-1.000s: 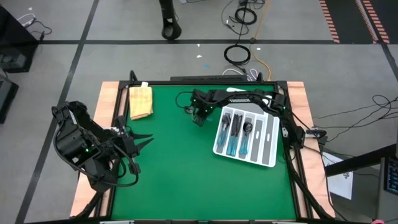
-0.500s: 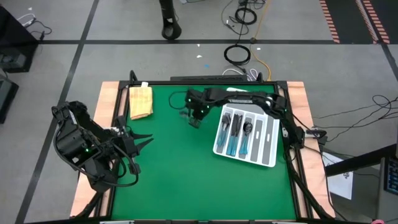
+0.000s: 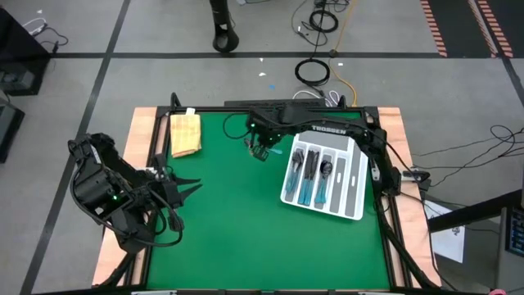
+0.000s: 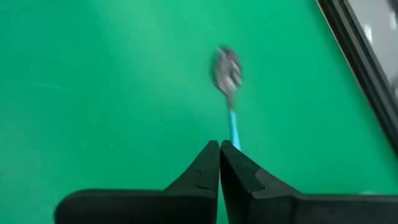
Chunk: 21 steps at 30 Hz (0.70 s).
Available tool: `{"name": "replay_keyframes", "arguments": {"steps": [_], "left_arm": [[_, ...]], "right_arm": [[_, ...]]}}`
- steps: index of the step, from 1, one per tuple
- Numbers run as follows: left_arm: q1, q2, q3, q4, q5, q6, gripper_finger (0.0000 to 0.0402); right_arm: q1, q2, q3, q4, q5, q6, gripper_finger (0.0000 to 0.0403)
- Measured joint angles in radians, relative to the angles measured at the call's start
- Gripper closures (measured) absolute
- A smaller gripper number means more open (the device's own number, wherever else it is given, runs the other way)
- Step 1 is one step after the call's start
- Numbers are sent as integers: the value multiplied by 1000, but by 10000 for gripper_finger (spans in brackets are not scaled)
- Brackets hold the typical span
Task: Sort silverware
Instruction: Put the blue spoon into the white cutlery tray
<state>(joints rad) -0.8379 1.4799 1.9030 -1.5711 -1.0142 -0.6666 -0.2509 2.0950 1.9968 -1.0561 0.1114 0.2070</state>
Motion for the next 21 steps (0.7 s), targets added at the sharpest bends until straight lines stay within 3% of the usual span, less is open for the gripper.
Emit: {"name": "replay_keyframes", "arguments": {"steps": [4,12,17,21], "left_arm": [[0,0,0,0,3,-2,350],[0,0,0,0,16,-7,350],[0,0,0,0,11,-4,350],[0,0,0,0,-11,0,350]], "right_arm": [[-21,89,1,118,-112,-72,351],[-96,226,0,93,-112,-46,229],[-124,291,-1,76,-164,-36,217],[-110,308,10,74,-85,-25,235]]}}
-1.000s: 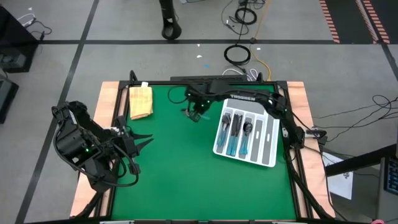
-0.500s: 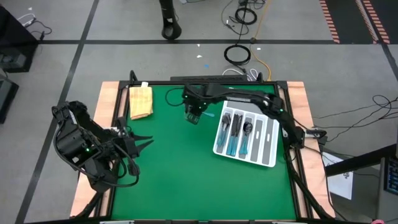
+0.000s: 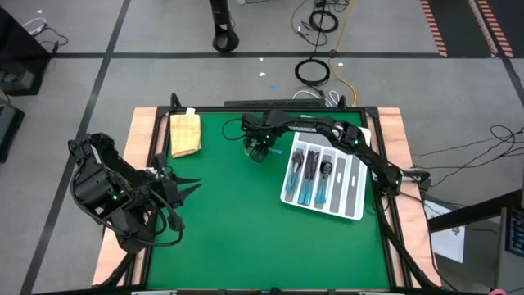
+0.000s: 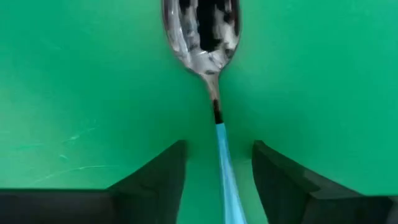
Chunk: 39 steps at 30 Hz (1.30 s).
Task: Sort silverware
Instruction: Put the blue spoon into the white cutlery tray
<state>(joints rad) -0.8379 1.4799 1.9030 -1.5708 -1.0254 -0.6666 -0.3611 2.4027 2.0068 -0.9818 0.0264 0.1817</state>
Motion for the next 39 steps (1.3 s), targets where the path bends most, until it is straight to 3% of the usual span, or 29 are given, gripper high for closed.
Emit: {"name": "replay_keyframes", "arguments": {"steps": [2,5,7,14,18,22,28,33,39], "left_arm": [[0,0,0,0,-3,3,350],[1,0,0,0,-9,19,350],[1,0,0,0,-12,19,350],[1,0,0,0,-13,19,350],[1,0,0,0,-12,18,350],[1,0,0,0,-12,18,350],[1,0,0,0,-12,17,350],[1,0,0,3,-12,15,350],[1,0,0,17,-12,15,350]], "right_arm": [[2,0,0,-2,-5,8,267],[0,0,1,-14,-18,12,360],[0,1,1,-17,-26,15,388],[-3,-35,-2,-57,-139,98,401],[1,-121,-1,-57,-145,188,402],[5,-252,-1,-124,-62,259,402],[19,-507,-30,-343,145,362,402],[58,-758,-218,-421,266,567,403],[220,-1044,-626,-279,319,966,403]]}}
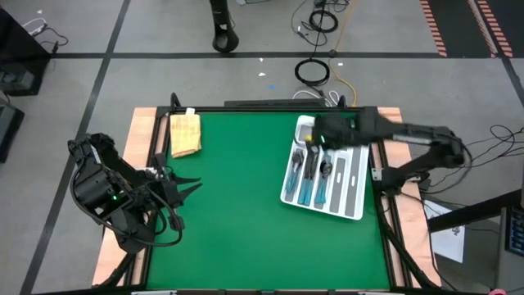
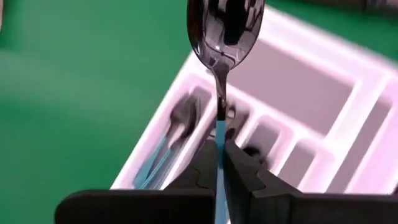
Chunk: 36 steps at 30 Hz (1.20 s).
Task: Sort silverware
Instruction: Put the blue spoon into the white cutlery tray, then return to Home Position
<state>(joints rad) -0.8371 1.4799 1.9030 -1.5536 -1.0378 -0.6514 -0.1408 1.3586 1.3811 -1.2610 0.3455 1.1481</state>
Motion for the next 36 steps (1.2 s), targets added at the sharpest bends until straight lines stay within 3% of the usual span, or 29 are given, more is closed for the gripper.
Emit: {"name": "replay_keyframes", "arguments": {"steps": [8,13,17,26,36], "left_arm": [[0,0,0,0,0,3,350],[0,0,0,0,0,3,350],[0,1,0,0,0,3,350],[0,1,0,-1,0,3,350],[-1,1,0,0,0,2,350]], "right_arm": [[234,-121,-404,195,49,473,403],[287,-112,-555,378,55,630,403],[301,-82,-616,427,77,739,403],[301,1,-632,496,69,701,397],[307,18,-632,514,44,725,303]]}}
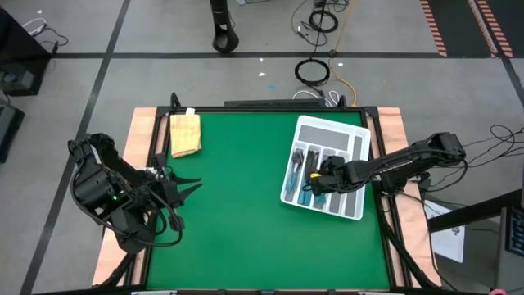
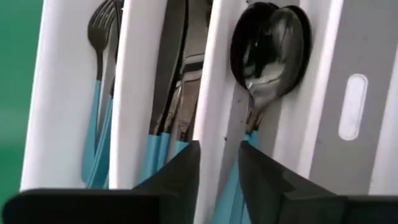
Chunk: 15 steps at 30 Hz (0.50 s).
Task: Sort silverware
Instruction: Return to Home Position
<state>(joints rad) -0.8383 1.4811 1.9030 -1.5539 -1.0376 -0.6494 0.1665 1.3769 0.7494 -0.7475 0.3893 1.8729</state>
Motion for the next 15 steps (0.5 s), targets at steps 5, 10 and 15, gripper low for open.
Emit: {"name": "replay_keyframes", "arguments": {"steps": [5,10,15], "left_arm": [[-16,0,0,-7,-97,-48,350],[-118,-14,0,-16,-409,-118,350],[-206,-115,-53,-16,-466,-171,350]], "right_arm": [[63,-63,57,86,144,-277,277],[260,-222,200,266,293,-926,274],[454,-420,317,241,337,-1253,274]]}}
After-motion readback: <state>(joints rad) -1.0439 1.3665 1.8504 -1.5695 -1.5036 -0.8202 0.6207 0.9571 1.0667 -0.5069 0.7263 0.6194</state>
